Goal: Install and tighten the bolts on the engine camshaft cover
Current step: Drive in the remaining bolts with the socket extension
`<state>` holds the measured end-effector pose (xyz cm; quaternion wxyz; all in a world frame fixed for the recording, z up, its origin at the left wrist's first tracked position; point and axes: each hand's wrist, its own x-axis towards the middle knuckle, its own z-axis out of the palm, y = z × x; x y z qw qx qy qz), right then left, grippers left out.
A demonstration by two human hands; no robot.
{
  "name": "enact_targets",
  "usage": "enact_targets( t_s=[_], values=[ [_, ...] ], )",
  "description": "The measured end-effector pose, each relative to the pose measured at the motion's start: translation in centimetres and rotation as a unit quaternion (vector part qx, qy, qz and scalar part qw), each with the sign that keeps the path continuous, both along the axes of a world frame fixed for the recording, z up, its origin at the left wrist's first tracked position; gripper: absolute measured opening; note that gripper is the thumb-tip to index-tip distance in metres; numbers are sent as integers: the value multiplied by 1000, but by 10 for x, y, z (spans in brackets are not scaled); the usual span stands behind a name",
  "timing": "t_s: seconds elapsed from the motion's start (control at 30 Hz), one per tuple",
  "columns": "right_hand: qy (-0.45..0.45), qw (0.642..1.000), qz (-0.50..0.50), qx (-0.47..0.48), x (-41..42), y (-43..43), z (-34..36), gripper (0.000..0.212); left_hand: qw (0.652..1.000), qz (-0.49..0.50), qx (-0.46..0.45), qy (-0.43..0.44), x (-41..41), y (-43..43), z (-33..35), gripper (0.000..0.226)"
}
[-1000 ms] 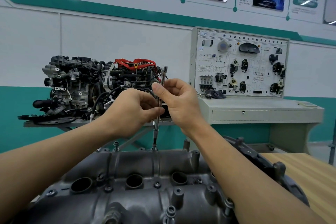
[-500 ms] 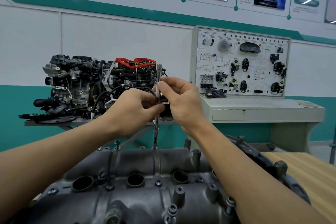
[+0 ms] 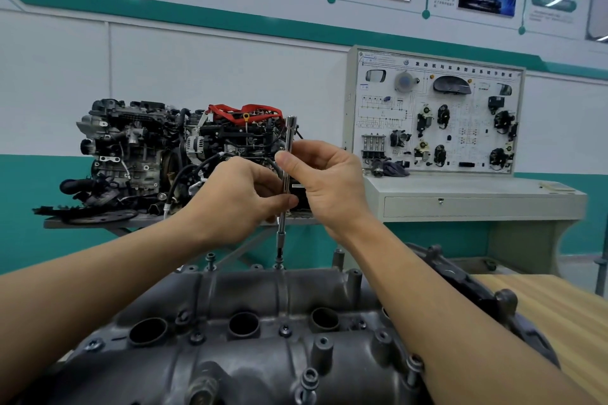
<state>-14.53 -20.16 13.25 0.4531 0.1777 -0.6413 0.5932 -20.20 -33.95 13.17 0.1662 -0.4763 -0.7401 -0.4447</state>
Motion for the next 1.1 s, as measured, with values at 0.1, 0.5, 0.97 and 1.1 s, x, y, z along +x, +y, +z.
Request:
enact_targets(
  t_s=[0.1,0.5,0.97,1.1],
  values=[
    [-11,1000,5,5,2,0,0,7,1000,-11,-19,14,0,2,-1,10],
    [-93,995,-12,29,4,-3,2,25,995,-81,-31,-50,2,0,1,17],
    [-56,998,-10,-30,4,-5,2,18,968,-146,27,-200,13,2,0,16],
    [-46,998,-39,-9,1,-3,0,22,994,-59,10,-92,14,2,-4,21]
  ],
)
